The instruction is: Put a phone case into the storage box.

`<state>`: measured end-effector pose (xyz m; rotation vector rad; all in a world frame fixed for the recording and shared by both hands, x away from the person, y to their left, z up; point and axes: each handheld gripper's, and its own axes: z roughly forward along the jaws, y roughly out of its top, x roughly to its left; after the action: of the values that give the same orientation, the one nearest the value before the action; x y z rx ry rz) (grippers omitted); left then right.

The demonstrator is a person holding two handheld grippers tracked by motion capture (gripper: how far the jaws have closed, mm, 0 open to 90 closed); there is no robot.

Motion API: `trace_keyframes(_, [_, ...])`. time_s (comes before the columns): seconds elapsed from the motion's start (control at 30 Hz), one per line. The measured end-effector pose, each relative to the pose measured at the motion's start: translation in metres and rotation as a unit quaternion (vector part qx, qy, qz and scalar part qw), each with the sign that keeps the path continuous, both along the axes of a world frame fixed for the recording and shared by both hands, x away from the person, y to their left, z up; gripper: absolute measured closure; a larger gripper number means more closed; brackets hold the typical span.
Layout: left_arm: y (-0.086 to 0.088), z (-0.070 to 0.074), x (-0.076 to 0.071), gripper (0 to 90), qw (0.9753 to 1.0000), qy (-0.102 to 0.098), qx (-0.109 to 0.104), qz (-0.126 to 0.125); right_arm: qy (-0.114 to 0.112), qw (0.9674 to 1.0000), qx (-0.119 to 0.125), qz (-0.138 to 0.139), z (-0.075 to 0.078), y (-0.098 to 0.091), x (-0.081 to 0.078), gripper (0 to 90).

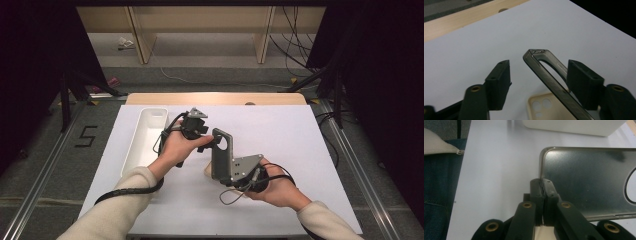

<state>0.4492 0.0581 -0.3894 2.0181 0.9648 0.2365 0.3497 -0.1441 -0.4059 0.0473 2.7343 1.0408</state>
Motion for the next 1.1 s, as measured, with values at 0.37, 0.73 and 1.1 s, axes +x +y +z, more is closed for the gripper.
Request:
trace_keyframes(0.37, [-0.001,-0.001,0.004,58.9,0.9984,0.049,-0.018,0.019,-0.004,1.0000,-0.007,0.002,-0.001,0.003,-0.001,89.1])
trace_keyframes(0.73, [-0.005,0.006,0.001,69.6,0.9951,0.075,-0.055,0.031,-0.006,0.9998,-0.019,0.010,-0.005,0.007,-0.001,89.2])
trace_keyframes(1.1, [-0.013,0.019,-0.008,81.4,0.9927,0.066,-0.098,0.022,-0.013,0.9989,-0.044,0.004,-0.011,0.010,0.001,89.0])
